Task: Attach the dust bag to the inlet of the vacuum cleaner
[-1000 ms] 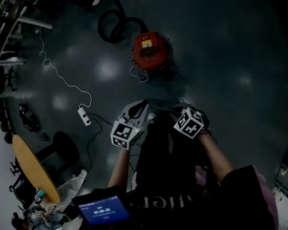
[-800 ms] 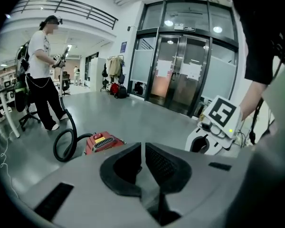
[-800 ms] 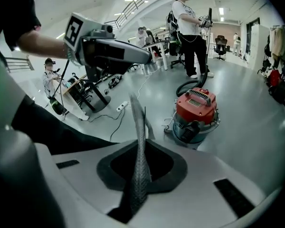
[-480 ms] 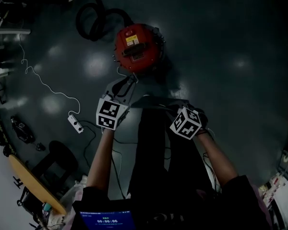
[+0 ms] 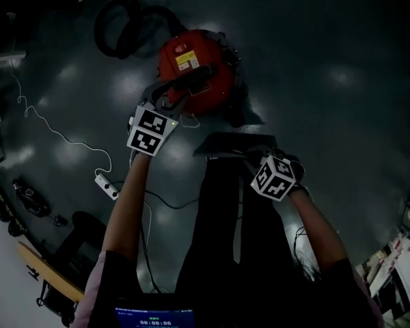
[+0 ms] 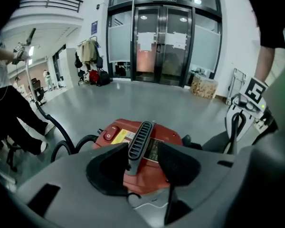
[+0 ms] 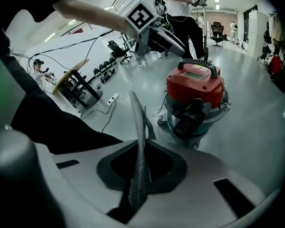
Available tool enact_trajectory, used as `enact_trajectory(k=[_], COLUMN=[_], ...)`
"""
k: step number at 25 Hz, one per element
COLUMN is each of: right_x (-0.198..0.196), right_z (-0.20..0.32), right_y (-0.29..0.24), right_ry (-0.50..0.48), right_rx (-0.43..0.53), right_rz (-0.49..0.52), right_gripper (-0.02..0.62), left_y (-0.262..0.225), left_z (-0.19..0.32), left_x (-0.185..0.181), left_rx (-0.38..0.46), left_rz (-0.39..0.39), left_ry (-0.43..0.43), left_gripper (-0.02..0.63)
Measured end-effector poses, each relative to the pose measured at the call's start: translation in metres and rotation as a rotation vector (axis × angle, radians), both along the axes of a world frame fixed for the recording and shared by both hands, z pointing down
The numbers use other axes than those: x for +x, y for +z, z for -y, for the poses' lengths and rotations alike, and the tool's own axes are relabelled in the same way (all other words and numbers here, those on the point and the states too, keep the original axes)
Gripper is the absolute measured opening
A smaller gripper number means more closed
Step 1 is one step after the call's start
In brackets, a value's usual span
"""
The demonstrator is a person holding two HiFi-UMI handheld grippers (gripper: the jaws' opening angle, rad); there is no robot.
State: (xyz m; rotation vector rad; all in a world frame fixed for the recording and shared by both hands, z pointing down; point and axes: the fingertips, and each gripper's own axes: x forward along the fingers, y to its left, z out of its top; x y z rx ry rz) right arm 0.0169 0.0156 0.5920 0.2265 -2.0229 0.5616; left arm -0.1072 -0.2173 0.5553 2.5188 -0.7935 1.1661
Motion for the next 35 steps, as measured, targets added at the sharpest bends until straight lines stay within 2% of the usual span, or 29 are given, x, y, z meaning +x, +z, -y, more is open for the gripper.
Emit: enact_trajectory(k=[2, 7, 10, 15, 19, 23, 27, 28, 32, 33, 35], right_x=[-0.002, -0.003, -0.002, 0.006, 0.01, 0.013, 0.014, 0.014, 0.019, 0.021, 0.022], right_z=[0.006, 0.022, 0.034, 0.05, 0.066, 0.08, 0.086, 0.087, 0.086, 0.086, 0.087], right_y=[0.013, 0.035, 0.042, 0.053, 0.064, 0.076, 0.081, 0.082, 0.085, 0.086, 0.087], right_ry=[-0.001, 0.059, 0.075, 0.087, 0.068, -0.013, -0.082, -0.066, 0.101, 0.108, 0.037], right_rx=[-0.005, -0.031, -0.023, -0.007, 0.01, 0.081, 0.084, 0.077, 0.024, 0.015, 0.008], right_rz=[-0.007, -0.019, -0.031, -0.06, -0.076, -0.12, -0.105, -0.087, 0.015, 0.031, 0.034], right_gripper=[0.04, 0.04, 0.04, 0.04, 0.04, 0.04, 0.041, 0.041, 0.043, 0.043, 0.043], left_y=[0.012, 0.042, 0.047, 0.05, 0.05, 0.052, 0.053, 0.054, 0.054, 0.054, 0.055], left_z=[0.013, 0.017, 0.021, 0.023, 0.024, 0.025, 0.025, 0.026, 0.025, 0.025, 0.026], left_x=[-0.001, 0.01, 0.02, 0.027, 0.027, 0.027, 0.027, 0.026, 0.027, 0.027, 0.028], left_rx=[0.005, -0.047, -0.047, -0.035, -0.041, -0.044, -0.031, -0.029, -0.021, -0.023, -0.025], left_rz=[0.041, 0.101, 0.099, 0.106, 0.081, 0.042, 0.035, 0.036, 0.034, 0.035, 0.034], left_ry=[0.05, 0.201, 0.248, 0.291, 0.283, 0.256, 0.241, 0.237, 0.24, 0.242, 0.243], left_gripper=[0.182, 0.224, 0.224, 0.166, 0.166, 0.167, 0.167, 0.167, 0.167, 0.167, 0.167])
